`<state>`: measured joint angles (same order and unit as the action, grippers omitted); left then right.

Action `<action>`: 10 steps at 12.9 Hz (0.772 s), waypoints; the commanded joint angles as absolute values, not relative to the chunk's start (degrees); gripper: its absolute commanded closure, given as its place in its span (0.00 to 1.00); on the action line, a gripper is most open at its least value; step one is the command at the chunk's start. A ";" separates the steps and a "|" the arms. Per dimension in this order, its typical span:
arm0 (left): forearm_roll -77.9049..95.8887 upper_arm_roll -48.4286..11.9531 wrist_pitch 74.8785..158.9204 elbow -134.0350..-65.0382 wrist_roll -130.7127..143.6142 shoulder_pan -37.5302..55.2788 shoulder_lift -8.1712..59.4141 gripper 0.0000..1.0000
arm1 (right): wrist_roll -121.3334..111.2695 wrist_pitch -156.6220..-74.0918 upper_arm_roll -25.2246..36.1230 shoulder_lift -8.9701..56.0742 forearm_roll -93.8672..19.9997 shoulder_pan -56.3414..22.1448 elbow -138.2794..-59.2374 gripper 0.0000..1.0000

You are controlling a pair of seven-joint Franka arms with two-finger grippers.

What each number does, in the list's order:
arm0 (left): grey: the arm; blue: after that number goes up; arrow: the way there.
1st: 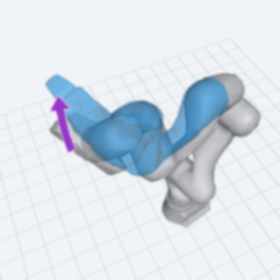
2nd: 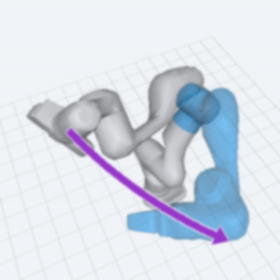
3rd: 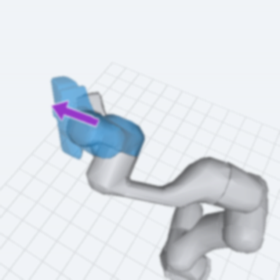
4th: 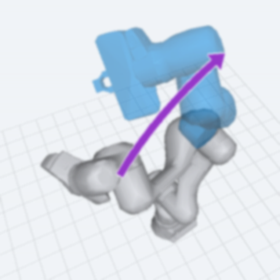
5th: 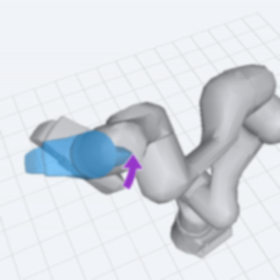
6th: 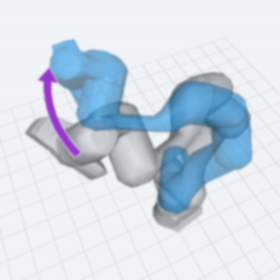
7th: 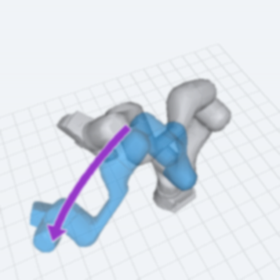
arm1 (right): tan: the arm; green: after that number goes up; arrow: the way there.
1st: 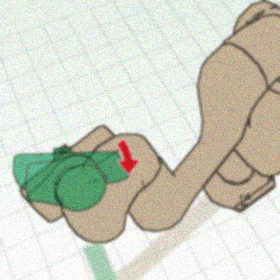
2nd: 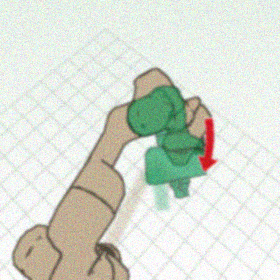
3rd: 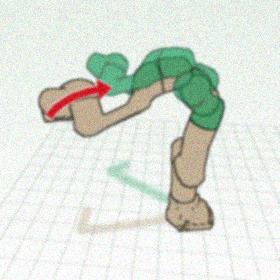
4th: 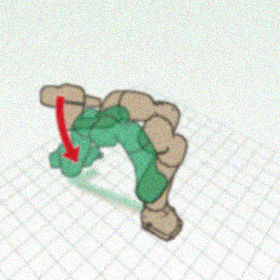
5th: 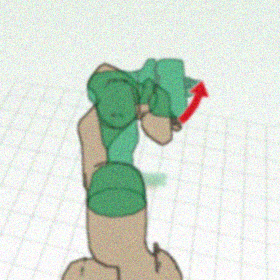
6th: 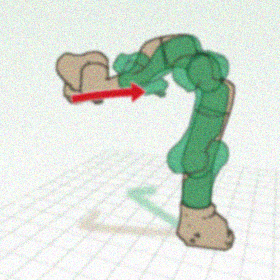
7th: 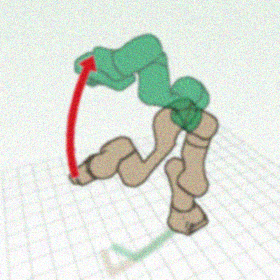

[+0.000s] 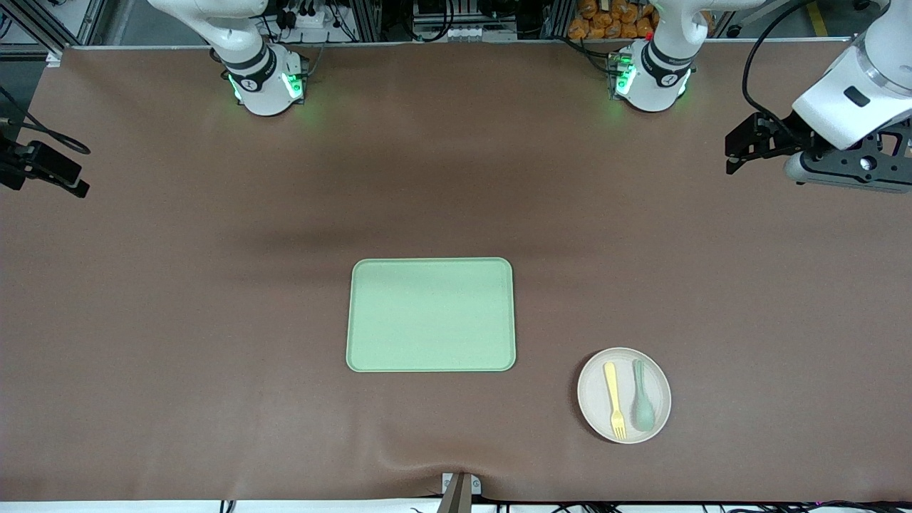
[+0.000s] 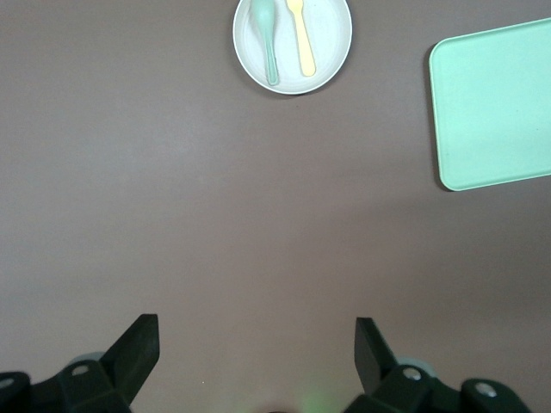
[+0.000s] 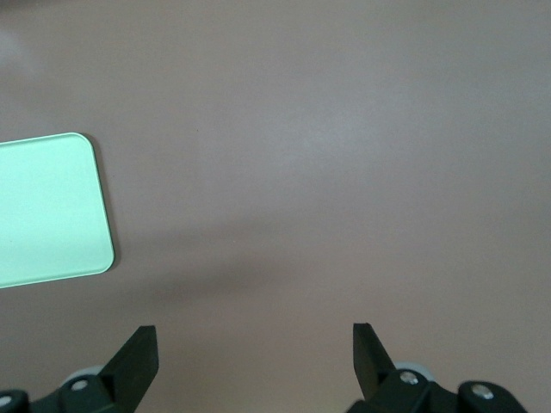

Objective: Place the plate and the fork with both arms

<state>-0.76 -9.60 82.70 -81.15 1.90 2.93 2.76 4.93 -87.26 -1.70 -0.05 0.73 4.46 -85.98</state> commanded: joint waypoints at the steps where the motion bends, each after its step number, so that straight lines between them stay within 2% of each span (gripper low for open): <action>1: -0.79 -10.11 82.97 -81.56 2.29 2.72 2.20 0.00 | 4.04 -86.84 -2.64 0.09 0.35 5.80 -85.43 0.00; 10: -0.35 -10.20 82.79 -81.39 2.20 2.11 2.55 0.00 | 4.04 -86.84 -2.64 0.09 0.35 5.80 -85.43 0.00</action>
